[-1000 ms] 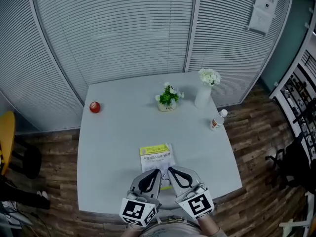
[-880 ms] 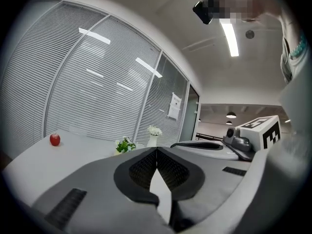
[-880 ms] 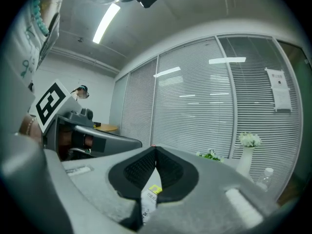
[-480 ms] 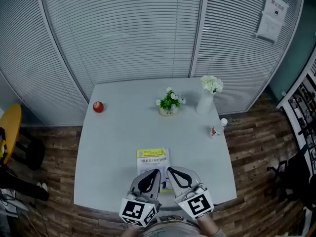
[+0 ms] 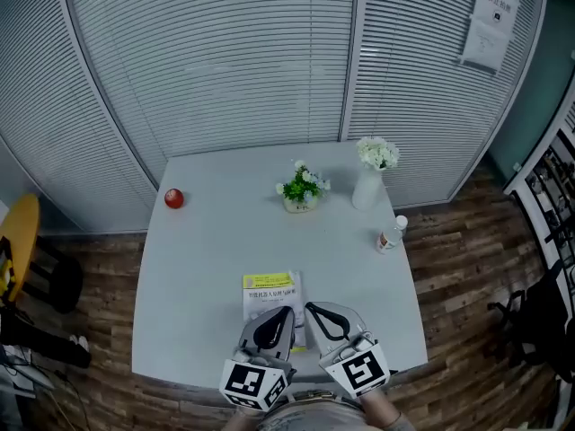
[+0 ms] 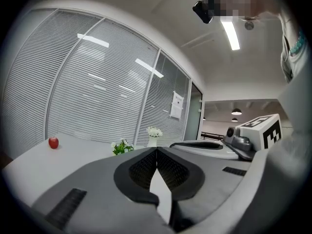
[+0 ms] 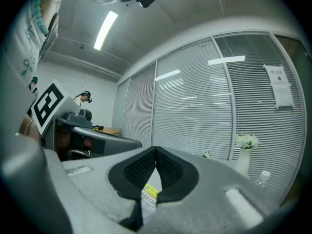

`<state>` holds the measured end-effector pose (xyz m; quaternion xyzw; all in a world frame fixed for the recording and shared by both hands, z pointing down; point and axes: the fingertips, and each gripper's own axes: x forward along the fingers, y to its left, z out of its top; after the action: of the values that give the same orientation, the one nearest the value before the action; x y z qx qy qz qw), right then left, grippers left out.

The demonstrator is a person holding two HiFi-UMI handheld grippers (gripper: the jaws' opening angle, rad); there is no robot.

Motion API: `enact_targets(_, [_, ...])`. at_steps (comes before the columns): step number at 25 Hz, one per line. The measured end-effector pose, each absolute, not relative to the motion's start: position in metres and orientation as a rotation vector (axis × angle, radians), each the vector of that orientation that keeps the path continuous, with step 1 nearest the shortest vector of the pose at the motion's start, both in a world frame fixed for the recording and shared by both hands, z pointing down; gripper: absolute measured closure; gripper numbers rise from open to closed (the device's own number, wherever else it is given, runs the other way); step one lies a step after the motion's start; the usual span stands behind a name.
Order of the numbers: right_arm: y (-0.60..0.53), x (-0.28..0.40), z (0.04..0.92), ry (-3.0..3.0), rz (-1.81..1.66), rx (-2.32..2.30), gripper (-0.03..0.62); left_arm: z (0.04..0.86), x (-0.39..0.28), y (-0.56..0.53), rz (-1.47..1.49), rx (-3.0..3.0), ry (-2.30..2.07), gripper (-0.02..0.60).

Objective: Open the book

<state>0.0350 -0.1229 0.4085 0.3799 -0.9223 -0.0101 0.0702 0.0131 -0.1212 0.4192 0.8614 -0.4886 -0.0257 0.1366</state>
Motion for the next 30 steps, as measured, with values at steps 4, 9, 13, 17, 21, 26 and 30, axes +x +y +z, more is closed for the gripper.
enact_targets(4, [-0.125,0.039,0.412,-2.777,-0.025,1.127,0.592,0.425,0.016,-0.121,-0.061,2.485,-1.43,0.583])
enact_targets(9, [-0.125,0.043,0.418,-2.776,-0.023,1.104,0.591,0.437,0.018,-0.123,-0.033,2.458,-1.446,0.583])
enact_targets(13, [-0.126,0.049,0.419,-2.777,-0.016,1.105,0.591,0.443,0.018,-0.124,-0.013,2.451,-1.487,0.581])
enact_targets(17, [-0.13,0.059,0.421,-2.766,-0.024,1.104,0.591,0.453,0.021,-0.128,0.021,2.438,-1.509,0.577])
enact_targets(21, [-0.132,0.066,0.423,-2.759,-0.015,1.106,0.592,0.465,0.026,-0.13,0.054,2.425,-1.502,0.556])
enact_targets(26, [-0.136,0.078,0.429,-2.744,-0.01,1.109,0.591,0.479,0.031,-0.135,0.09,2.4,-1.508,0.533])
enact_targets(30, [-0.138,0.085,0.433,-2.736,-0.01,1.105,0.591,0.495,0.032,-0.137,0.128,2.367,-1.508,0.523])
